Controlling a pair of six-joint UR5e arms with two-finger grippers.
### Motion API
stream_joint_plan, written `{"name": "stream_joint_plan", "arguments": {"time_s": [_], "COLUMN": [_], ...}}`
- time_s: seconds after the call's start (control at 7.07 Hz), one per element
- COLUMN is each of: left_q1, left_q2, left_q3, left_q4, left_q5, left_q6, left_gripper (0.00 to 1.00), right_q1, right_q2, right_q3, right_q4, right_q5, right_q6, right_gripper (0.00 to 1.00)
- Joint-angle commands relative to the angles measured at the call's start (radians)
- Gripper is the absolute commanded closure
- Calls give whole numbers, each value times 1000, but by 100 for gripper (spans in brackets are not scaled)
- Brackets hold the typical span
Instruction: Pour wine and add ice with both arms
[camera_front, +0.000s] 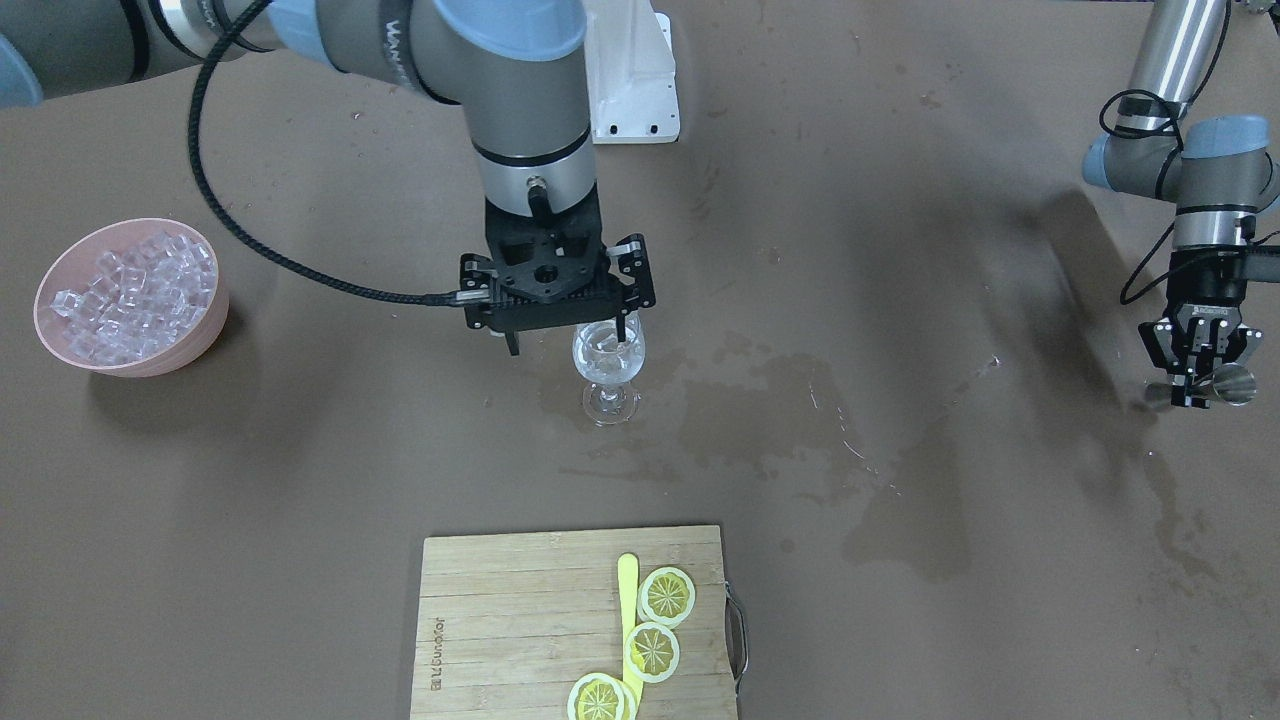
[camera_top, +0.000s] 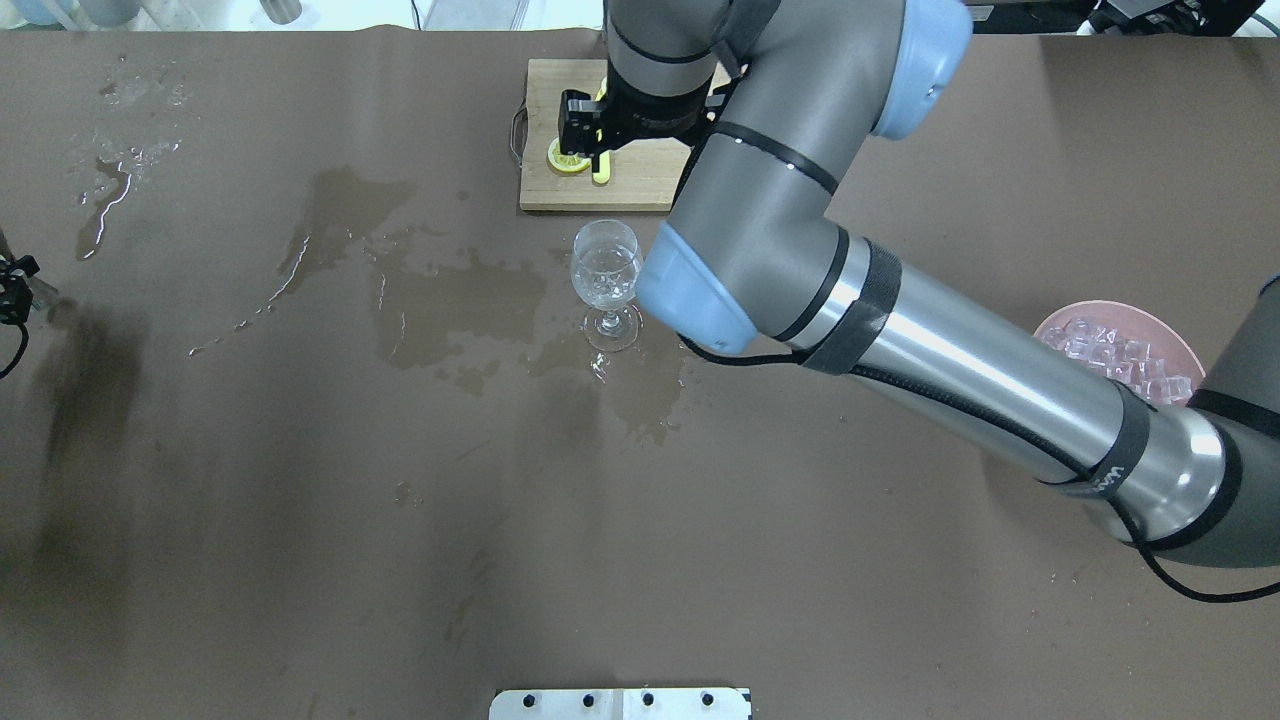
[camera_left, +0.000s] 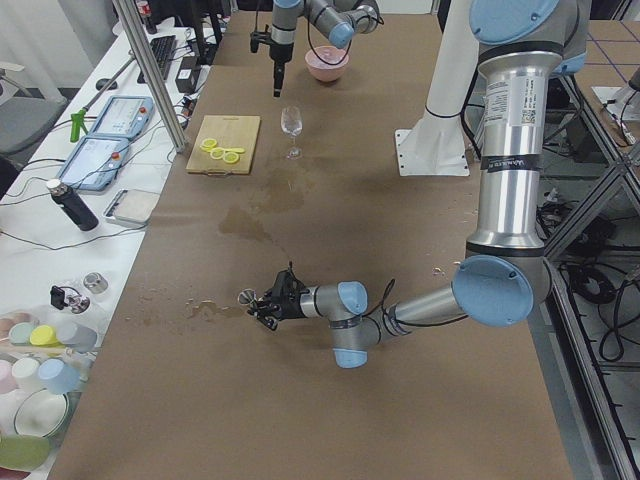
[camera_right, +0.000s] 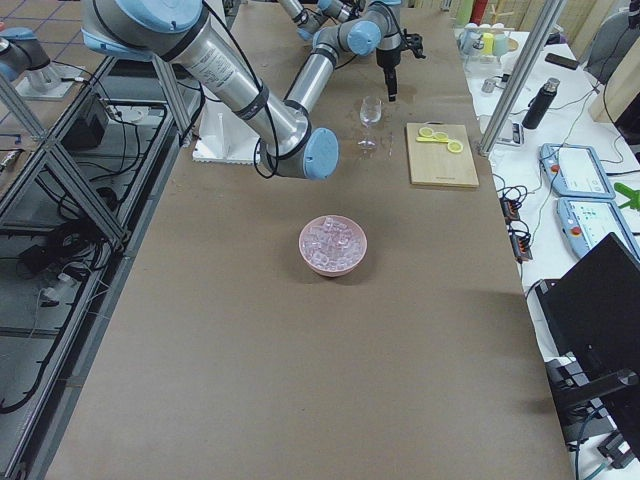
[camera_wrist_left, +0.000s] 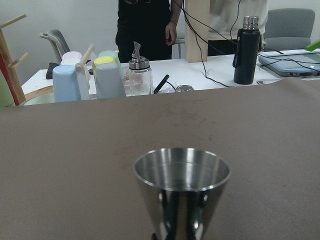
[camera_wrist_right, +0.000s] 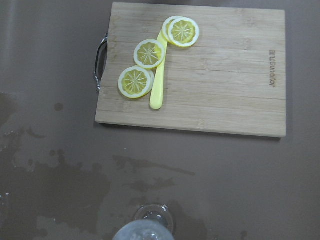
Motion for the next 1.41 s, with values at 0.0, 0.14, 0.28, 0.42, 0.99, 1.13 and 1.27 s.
{"name": "stream_joint_plan", "arguments": {"time_s": [0.0,0.14,0.28,0.42,0.99,1.13,1.27], "left_q1": [2,2,4,7,13,13,13], "left_q2": [0,0,-2,0,0,0,0], "left_q3": [0,0,2,6,-1,-1,-3], "left_q4": [1,3,3,3,1,1,0], "left_q5": [-1,-1,-1,-1,-1,-1,-3], "left_q6": [-2,-1,-2,-2,-4,-2,-2], "left_gripper": [100,100,100,100,69,58,45], "right_q1": [153,248,339,416,741,813,859], "right_q2": [-204,-351,-456,-538,-753,-753,-755], "right_q3": [148,231,266,275,57,-64,-155], "right_q4": [0,0,0,-1,-6,-3,-1], "right_q5": [152,222,244,248,343,347,343], "right_q6": [-150,-300,-453,-576,-1047,-1144,-1171], "right_gripper": [0,0,0,0,0,0,0]}}
